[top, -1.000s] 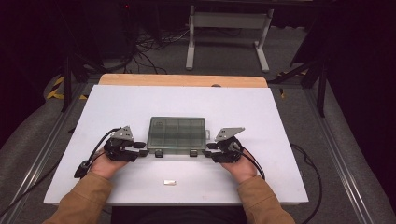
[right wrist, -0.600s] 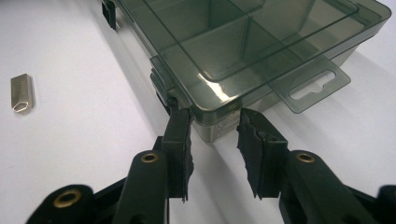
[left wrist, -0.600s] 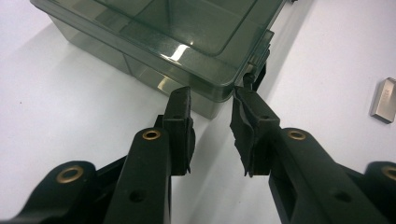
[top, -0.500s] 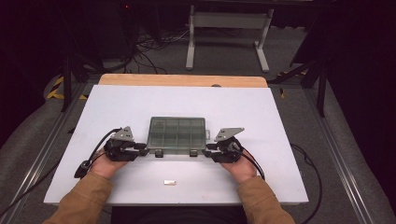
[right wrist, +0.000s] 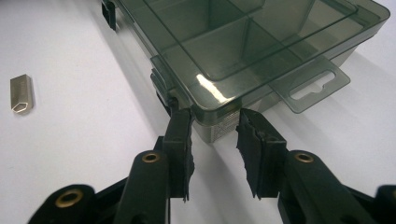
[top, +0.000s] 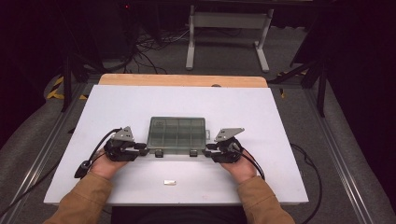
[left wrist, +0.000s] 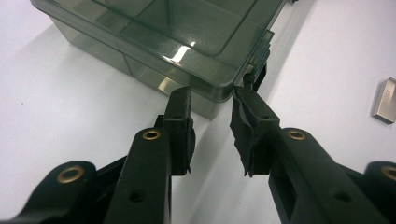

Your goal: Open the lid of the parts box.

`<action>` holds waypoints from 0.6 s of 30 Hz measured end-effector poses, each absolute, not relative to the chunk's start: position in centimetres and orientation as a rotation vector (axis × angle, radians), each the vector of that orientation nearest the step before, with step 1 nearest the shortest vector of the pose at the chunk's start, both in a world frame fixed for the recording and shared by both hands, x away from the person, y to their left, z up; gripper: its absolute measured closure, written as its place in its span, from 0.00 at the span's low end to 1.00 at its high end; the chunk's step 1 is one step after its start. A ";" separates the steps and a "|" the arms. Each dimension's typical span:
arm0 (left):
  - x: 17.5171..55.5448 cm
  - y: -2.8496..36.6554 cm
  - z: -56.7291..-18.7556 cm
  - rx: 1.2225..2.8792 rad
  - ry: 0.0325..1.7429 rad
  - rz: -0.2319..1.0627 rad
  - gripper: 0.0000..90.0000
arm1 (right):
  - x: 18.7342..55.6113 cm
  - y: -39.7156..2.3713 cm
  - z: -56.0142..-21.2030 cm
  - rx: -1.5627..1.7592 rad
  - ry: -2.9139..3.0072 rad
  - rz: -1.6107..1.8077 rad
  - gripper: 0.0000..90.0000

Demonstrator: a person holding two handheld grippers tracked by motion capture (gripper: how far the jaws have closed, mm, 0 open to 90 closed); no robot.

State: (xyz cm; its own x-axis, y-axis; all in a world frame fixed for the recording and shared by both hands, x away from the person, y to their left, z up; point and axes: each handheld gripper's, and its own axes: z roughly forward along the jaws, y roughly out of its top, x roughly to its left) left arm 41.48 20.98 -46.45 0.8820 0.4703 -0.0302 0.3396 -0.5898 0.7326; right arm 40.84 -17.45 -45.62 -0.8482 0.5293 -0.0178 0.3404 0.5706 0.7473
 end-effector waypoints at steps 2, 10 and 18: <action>41.5 21.0 -46.4 2.253 0.582 0.212 0.76 | 40.8 -17.4 -45.6 0.725 2.563 1.145 0.73; 41.5 21.0 -46.5 2.245 0.581 0.206 0.76 | 40.7 -17.5 -45.5 0.713 2.545 1.161 0.77; 41.5 21.0 -46.4 2.243 0.579 0.208 0.76 | 40.7 -17.5 -45.5 0.717 2.549 1.168 0.77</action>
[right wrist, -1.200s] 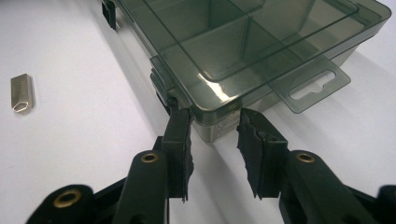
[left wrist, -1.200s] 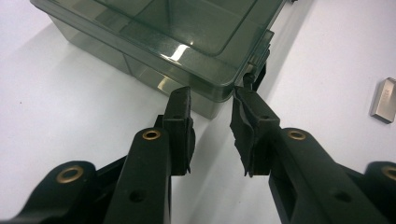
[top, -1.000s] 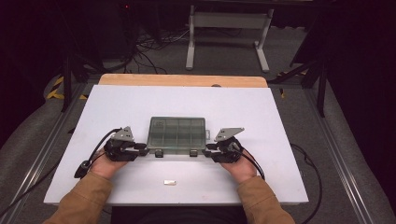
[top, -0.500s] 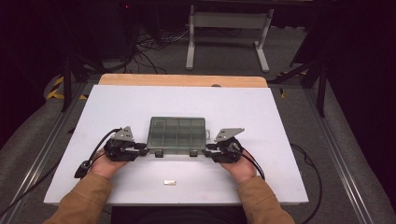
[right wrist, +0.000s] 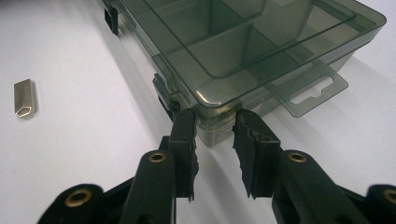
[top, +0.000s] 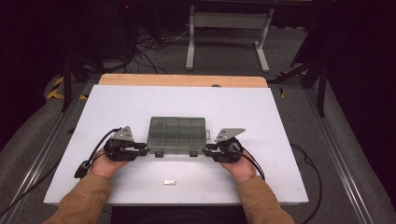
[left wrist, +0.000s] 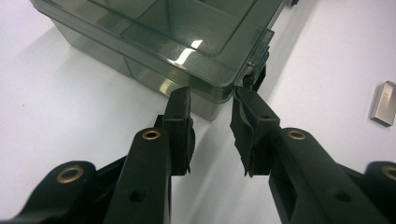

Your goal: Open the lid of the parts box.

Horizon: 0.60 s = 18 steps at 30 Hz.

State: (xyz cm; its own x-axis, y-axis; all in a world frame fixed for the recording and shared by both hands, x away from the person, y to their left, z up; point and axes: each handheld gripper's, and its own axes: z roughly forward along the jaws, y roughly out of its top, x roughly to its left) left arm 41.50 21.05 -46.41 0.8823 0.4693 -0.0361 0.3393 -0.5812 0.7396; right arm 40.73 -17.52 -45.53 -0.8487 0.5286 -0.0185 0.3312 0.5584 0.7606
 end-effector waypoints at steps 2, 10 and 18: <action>41.5 21.1 -46.4 2.241 0.579 0.210 0.76 | 40.7 -17.5 -45.5 0.716 2.549 1.169 0.77; 41.5 21.2 -46.2 2.219 0.576 0.200 0.75 | 40.7 -17.8 -45.2 0.717 2.529 1.209 0.78; 41.4 21.2 -46.0 2.200 0.567 0.200 0.79 | 40.6 -18.0 -44.8 0.716 2.495 1.255 0.81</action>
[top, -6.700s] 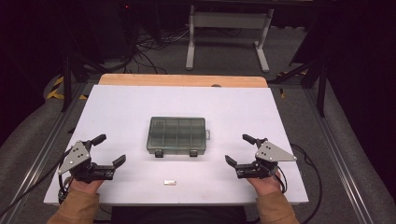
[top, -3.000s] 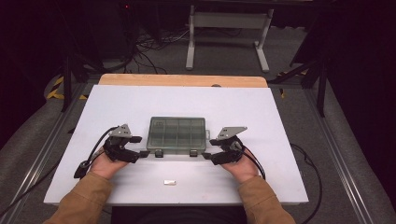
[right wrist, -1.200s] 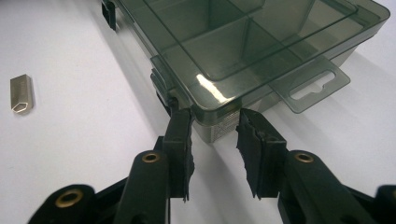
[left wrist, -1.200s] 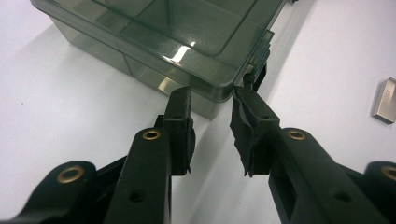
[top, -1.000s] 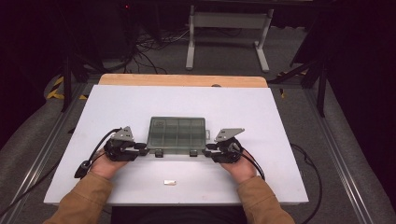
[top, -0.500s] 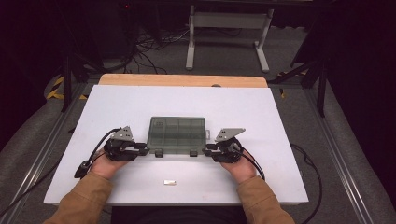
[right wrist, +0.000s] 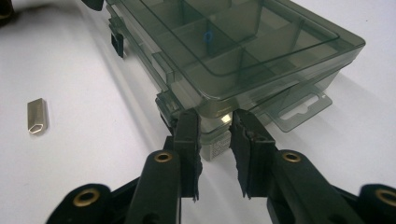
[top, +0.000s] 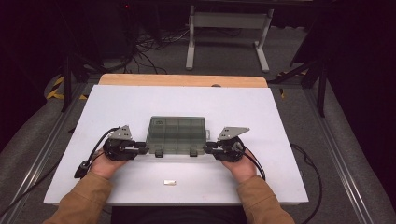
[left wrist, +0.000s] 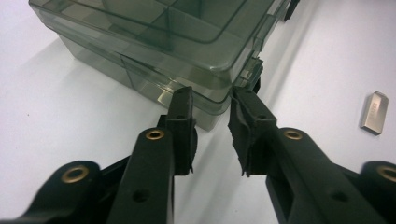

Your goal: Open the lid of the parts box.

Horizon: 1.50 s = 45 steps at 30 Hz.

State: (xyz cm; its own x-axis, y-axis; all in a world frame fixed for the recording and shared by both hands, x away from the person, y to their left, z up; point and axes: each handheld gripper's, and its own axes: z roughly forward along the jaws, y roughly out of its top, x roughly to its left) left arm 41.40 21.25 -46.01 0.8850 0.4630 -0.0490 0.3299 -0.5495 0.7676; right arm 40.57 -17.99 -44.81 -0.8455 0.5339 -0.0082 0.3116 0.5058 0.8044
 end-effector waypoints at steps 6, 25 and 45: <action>41.3 21.5 -45.7 2.156 0.565 0.196 0.87 | 40.5 -18.1 -44.7 0.718 2.478 1.281 0.87; 41.4 21.9 -45.6 1.986 0.642 0.204 1.00 | 40.4 -18.5 -44.2 0.741 2.400 1.369 0.92; 41.3 21.9 -45.2 1.960 0.658 0.195 1.00 | 42.0 -17.7 -43.4 0.775 2.446 1.195 0.45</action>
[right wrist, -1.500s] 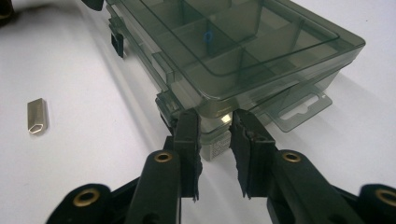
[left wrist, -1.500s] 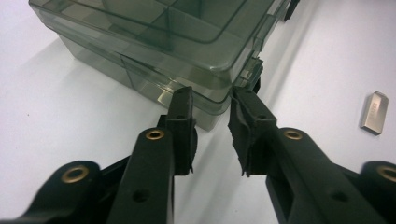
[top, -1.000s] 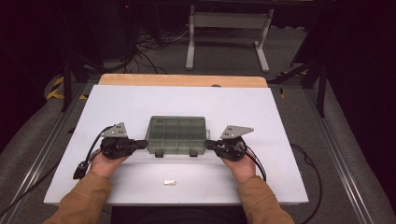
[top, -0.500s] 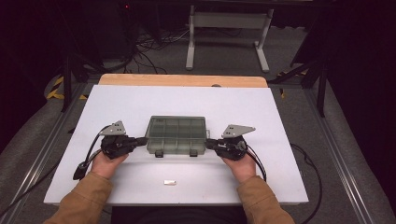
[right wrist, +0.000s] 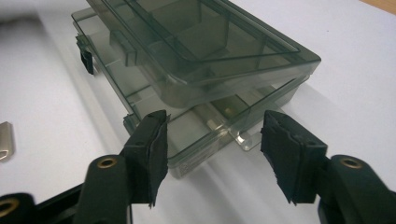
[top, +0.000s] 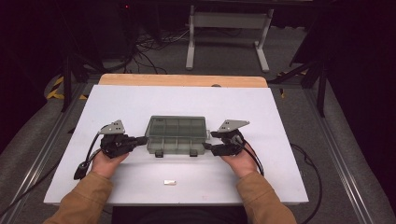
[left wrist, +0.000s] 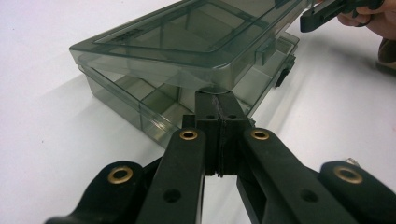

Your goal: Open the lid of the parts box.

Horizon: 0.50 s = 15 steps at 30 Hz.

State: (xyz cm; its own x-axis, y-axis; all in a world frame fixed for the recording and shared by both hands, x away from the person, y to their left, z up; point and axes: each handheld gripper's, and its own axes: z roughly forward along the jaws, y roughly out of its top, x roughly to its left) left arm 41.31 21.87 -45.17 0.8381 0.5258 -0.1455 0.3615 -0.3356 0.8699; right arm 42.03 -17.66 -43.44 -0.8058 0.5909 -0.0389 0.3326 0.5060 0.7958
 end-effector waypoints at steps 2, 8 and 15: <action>41.3 21.9 -45.1 1.963 0.657 0.201 1.00 | 42.2 -17.5 -43.3 0.765 2.451 1.182 0.45; 41.2 21.9 -45.1 1.964 0.656 0.205 0.99 | 43.0 -16.6 -42.4 0.718 2.477 1.122 0.43; 41.1 22.0 -45.0 1.950 0.651 0.213 0.97 | 43.6 -16.4 -41.6 0.688 2.497 1.087 0.43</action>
